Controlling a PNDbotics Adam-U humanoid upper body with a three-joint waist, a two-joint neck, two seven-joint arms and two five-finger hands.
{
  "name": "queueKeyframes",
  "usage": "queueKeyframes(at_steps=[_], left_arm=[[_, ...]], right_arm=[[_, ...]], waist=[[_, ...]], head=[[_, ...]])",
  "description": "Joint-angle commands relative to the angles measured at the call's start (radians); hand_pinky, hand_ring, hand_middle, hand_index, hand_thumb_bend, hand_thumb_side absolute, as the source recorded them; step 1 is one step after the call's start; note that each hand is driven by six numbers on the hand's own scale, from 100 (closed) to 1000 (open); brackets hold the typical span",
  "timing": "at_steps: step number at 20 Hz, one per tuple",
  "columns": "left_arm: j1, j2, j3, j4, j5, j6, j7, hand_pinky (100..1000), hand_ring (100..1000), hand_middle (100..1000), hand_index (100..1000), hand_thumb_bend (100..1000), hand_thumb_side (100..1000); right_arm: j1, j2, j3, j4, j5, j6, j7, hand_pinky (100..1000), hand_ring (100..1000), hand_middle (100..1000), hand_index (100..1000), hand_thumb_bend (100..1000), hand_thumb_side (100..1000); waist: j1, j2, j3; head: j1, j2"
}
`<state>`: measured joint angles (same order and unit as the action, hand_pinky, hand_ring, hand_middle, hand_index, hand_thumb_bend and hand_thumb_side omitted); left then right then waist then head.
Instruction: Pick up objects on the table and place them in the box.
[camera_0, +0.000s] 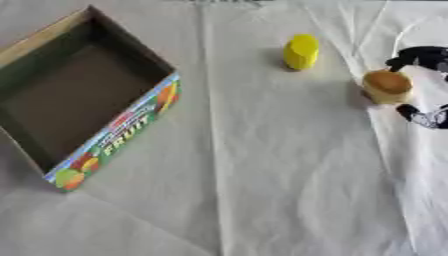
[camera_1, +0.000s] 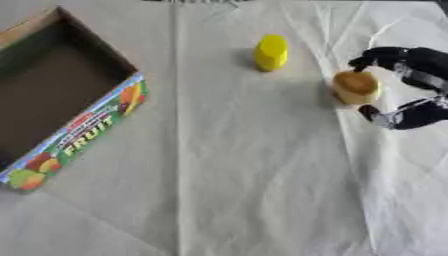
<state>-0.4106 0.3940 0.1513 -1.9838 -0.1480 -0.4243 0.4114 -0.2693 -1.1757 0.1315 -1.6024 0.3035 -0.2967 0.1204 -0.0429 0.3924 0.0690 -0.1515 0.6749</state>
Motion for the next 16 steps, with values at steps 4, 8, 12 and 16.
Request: queueKeyframes(at_steps=[4, 8, 12, 16], left_arm=[[-0.007, 0.007, -0.001, -0.016, 0.009, 0.001, -0.007, 789, 789, 789, 862, 100, 289], [-0.008, 0.005, -0.003, -0.016, 0.012, 0.001, -0.011, 789, 790, 789, 862, 100, 292], [-0.009, 0.004, -0.002, -0.016, 0.013, 0.001, -0.012, 789, 790, 790, 862, 100, 297], [-0.01, 0.004, -0.003, -0.016, 0.015, 0.001, -0.014, 789, 790, 790, 863, 100, 299]], right_arm=[[-0.02, -0.017, -0.003, 0.016, -0.005, 0.018, -0.004, 926, 1000, 812, 952, 244, 332], [-0.027, -0.013, -0.005, 0.021, 0.01, 0.029, -0.019, 933, 1000, 828, 948, 264, 366], [-0.028, -0.013, -0.014, 0.02, 0.055, 0.036, -0.049, 953, 1000, 862, 944, 332, 415], [-0.032, -0.011, -0.012, 0.026, 0.095, 0.04, -0.067, 955, 1000, 873, 944, 363, 442]], waist=[[0.003, -0.016, 0.002], [0.004, -0.014, 0.003], [0.004, -0.011, 0.002], [0.004, -0.01, 0.004]], head=[[-0.005, -0.015], [-0.005, -0.017], [-0.004, -0.019], [-0.005, -0.021]])
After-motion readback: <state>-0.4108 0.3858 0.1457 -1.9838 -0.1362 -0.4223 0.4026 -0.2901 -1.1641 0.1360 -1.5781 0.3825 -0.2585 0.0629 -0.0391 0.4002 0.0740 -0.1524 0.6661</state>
